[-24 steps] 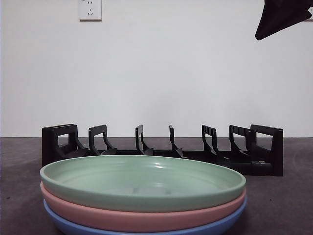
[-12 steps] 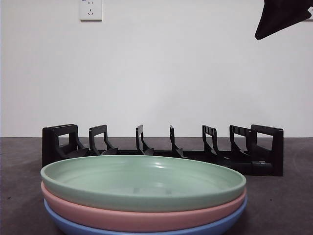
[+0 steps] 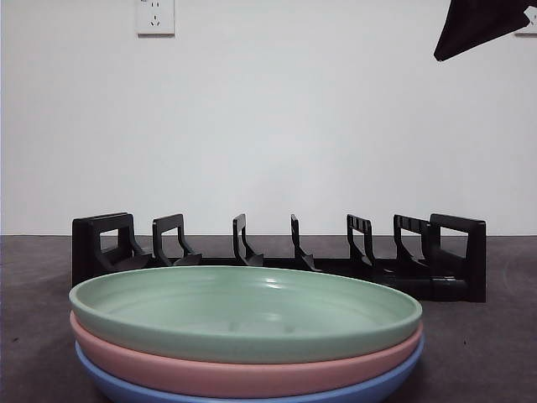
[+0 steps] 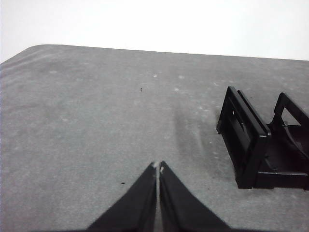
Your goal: Place the plate
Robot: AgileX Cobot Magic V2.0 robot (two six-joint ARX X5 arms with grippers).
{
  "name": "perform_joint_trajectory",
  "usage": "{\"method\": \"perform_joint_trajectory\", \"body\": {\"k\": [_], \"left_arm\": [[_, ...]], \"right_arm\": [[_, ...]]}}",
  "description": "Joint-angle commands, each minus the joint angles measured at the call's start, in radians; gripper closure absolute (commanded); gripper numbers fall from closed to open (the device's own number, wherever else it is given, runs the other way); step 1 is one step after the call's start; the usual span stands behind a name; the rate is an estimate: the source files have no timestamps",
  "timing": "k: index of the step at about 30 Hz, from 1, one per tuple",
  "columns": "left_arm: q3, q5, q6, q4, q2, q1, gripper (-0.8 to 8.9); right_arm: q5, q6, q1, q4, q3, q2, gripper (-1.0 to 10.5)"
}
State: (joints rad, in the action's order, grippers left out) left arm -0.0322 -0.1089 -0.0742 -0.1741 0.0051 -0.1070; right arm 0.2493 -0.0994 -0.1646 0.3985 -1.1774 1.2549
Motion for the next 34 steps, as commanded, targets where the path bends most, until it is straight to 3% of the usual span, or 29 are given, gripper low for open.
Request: {"method": "perform_joint_trajectory", "body": {"k": [1, 4, 6, 8, 14, 19, 23, 29, 34], "left_arm": [[0.019, -0.003, 0.000, 0.016, -0.002, 0.000, 8.06], [0.019, -0.003, 0.000, 0.017, -0.002, 0.000, 8.06], [0.019, -0.003, 0.000, 0.016, -0.002, 0.000, 8.06], [0.019, -0.003, 0.000, 0.016, -0.002, 0.000, 8.06], [0.019, -0.003, 0.000, 0.017, -0.002, 0.000, 8.06], [0.019, -0.003, 0.000, 0.016, -0.002, 0.000, 8.06], [0.019, -0.003, 0.000, 0.017, -0.002, 0.000, 8.06], [0.019, -0.003, 0.000, 0.017, -0.002, 0.000, 8.06], [0.019, -0.003, 0.000, 0.017, -0.002, 0.000, 8.06]], "right_arm": [[-0.003, -0.003, -0.003, -0.013, -0.018, 0.010, 9.2], [-0.059, -0.017, -0.002, -0.003, -0.002, -0.021, 9.2], [-0.142, -0.042, -0.002, -0.028, 0.065, -0.088, 9.2], [-0.233, -0.046, 0.002, -0.137, 0.209, -0.204, 9.2], [-0.330, 0.037, 0.100, -0.428, 0.724, -0.664, 9.2], [-0.336, 0.098, 0.174, -0.392, 0.976, -0.980, 9.2], [-0.327, 0.148, 0.189, -0.367, 1.105, -1.133, 9.2], [-0.329, 0.171, 0.189, -0.301, 1.165, -1.256, 9.2], [-0.325, 0.172, 0.184, -0.300, 1.165, -1.251, 9.2]]}}
